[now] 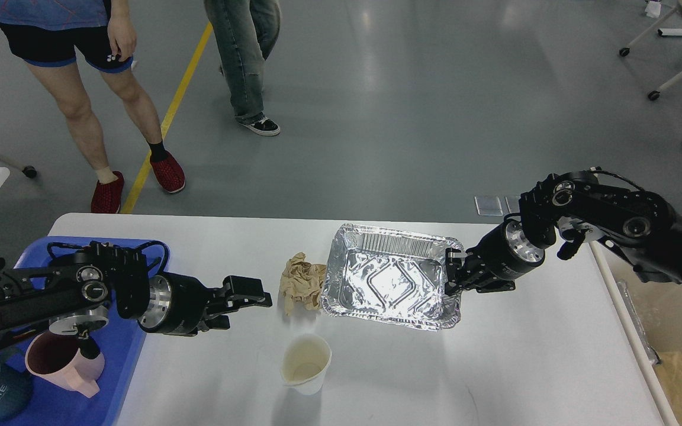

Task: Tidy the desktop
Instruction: 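Reach the left gripper to the white paper cup and grasp it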

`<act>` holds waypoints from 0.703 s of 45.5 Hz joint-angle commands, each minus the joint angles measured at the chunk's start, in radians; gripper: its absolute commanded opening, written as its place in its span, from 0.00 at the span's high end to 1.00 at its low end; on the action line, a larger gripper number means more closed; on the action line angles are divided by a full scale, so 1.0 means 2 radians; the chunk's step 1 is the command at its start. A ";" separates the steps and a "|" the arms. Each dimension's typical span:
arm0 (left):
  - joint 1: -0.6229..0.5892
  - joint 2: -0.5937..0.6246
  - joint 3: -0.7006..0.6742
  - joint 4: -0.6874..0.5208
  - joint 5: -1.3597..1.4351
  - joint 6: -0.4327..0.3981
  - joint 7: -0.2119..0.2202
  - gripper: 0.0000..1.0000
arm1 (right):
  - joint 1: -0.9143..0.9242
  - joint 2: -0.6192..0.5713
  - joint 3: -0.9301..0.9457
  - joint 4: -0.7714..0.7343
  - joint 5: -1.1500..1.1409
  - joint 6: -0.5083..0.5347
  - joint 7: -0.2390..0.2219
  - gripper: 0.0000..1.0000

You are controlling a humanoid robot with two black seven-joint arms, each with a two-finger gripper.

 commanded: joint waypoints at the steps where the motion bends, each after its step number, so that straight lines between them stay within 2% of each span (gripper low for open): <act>1: -0.011 -0.012 0.022 0.000 0.000 -0.001 0.001 0.04 | -0.001 0.000 0.000 -0.001 -0.001 0.000 0.000 1.00; 32: -0.031 -0.031 0.064 -0.005 0.000 -0.004 0.001 0.04 | -0.008 0.000 0.001 -0.001 -0.001 -0.005 0.000 1.00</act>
